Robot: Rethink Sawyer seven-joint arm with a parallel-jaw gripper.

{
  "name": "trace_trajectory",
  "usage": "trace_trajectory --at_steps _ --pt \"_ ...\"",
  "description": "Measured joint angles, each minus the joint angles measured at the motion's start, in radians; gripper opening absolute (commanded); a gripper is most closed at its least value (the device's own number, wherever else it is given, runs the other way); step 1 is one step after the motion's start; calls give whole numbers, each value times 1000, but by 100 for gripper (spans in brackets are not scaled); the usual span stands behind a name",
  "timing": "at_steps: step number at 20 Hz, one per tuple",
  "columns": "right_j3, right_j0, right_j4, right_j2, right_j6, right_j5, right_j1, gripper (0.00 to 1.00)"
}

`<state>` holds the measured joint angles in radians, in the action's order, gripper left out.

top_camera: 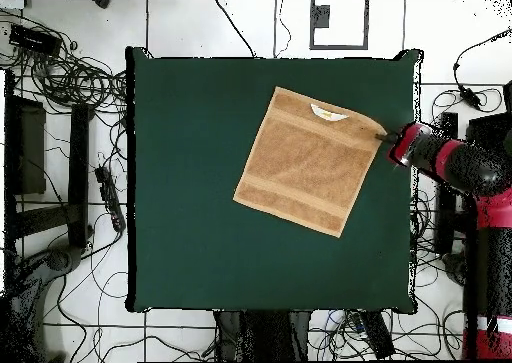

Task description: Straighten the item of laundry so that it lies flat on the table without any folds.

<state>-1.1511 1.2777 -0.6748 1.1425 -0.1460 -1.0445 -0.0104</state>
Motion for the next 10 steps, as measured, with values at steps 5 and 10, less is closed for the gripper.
trace_trajectory --at_steps 5,10 --pt "-17 19 -1 2 0 84 -2 100" --pt "-37 62 -1 2 0 339 -5 100"
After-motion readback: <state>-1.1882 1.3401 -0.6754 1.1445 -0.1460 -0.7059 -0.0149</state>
